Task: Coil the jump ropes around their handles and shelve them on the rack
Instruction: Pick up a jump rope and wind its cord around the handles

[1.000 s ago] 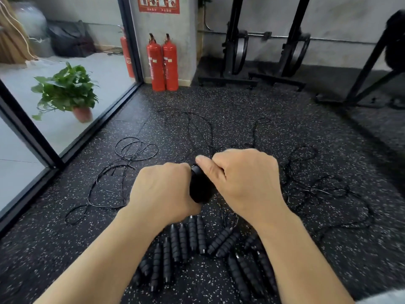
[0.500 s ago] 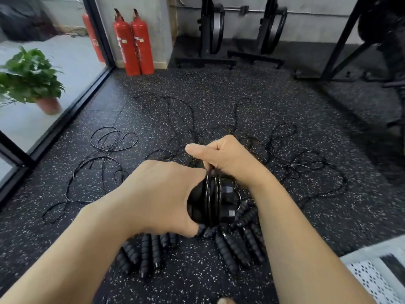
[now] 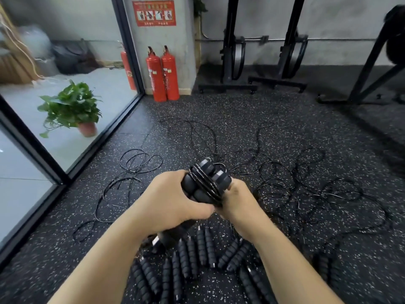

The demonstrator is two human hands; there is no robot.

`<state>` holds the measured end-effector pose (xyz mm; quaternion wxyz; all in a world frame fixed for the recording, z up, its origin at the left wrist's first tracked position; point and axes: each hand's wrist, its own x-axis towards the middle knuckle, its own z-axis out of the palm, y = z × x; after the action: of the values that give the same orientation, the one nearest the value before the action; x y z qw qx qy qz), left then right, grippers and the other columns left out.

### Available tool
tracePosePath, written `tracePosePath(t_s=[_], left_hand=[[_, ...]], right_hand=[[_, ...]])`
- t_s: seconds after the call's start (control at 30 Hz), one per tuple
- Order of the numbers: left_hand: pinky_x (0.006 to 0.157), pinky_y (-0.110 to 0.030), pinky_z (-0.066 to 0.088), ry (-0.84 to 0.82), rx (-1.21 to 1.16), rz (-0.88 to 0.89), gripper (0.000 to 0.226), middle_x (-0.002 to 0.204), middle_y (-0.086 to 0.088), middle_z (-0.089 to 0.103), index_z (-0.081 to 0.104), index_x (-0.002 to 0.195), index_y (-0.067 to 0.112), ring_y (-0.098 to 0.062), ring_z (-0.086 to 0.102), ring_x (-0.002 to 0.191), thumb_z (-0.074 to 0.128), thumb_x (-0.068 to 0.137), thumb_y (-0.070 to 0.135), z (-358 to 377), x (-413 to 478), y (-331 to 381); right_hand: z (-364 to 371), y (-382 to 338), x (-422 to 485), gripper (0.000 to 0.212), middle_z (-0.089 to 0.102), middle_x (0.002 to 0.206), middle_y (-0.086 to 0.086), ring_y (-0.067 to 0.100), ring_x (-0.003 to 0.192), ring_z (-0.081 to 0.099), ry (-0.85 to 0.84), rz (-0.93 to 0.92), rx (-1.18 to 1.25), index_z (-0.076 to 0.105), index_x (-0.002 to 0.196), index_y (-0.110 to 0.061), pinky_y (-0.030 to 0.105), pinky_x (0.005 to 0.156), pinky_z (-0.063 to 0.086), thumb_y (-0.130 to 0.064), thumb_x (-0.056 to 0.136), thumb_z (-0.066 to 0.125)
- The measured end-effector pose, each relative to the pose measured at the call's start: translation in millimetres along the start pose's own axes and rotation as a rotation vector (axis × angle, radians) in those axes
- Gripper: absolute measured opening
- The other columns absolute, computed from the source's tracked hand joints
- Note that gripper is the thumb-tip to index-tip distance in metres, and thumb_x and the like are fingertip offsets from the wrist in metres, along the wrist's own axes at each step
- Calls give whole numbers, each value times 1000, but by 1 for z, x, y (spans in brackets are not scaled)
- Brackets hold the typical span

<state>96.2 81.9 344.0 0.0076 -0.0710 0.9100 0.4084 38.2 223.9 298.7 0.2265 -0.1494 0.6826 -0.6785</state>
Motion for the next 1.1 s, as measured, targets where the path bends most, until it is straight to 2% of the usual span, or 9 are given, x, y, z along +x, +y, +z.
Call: tracePosePath(t_s=[0.1,0.2,0.27,0.37,0.5,0.63,0.77,0.87,1.1], left_hand=[[50,-21,45,23,-35,-38,29,57,9,58,64,76,8,-7,50,51,83,64,25,-3,1,-6],[40,-16,41,96,-100,-100,15,50,9,57,69,61,30,-6,50,43,82,66,24,-7,1,-9],[38,-14,39,122,-80,-107,28,46,11,56,64,53,44,-3,48,40,81,65,26,-11,1,-11],[41,-18,44,107,-60,-120,21,50,9,57,63,54,38,-7,49,44,80,63,29,-15,1,-15],[44,-17,45,116,60,-133,27,52,13,59,57,61,20,-4,51,45,79,59,34,-14,1,-18],[70,-31,55,139,242,-160,49,74,14,67,53,82,27,-7,63,71,72,46,52,-17,-1,-18],[66,-30,42,211,380,-168,53,80,16,59,42,87,30,-1,54,73,75,57,59,-12,-5,-14],[67,-30,41,256,339,-195,44,79,16,59,44,84,28,-3,54,74,69,64,58,-7,-4,-15],[63,-29,35,351,345,-309,37,83,14,60,49,85,27,-13,56,80,67,67,54,-14,-1,-21]], right_hand=[[9,-2,-2,27,58,54,-6,0,47,47,7,23,65,61,80,2,11,43,36,5,98,41],[12,5,-4,31,44,52,-6,8,50,34,47,-60,-239,56,68,-7,25,47,27,-11,99,49],[14,3,-8,36,40,51,-3,8,46,29,69,-100,-380,51,64,-2,25,45,23,-18,97,51],[17,-6,-15,34,35,54,4,12,45,25,61,-66,-273,47,64,-1,24,42,20,-19,92,54],[22,-11,-18,41,36,53,0,9,45,26,52,-64,-232,50,61,-12,22,43,22,-42,86,64],[27,-9,-17,48,43,53,-1,11,47,30,94,-84,-215,63,74,3,26,46,26,-44,86,64],[24,-15,-14,51,32,48,-6,6,43,23,180,-121,-219,57,73,8,23,42,19,-40,88,64],[22,-17,-13,44,32,51,-1,9,46,23,188,-122,-218,52,65,-7,25,43,19,-42,88,62],[6,-19,-15,54,34,47,-1,13,46,29,230,-224,-639,38,55,-7,40,49,36,-37,98,49]])
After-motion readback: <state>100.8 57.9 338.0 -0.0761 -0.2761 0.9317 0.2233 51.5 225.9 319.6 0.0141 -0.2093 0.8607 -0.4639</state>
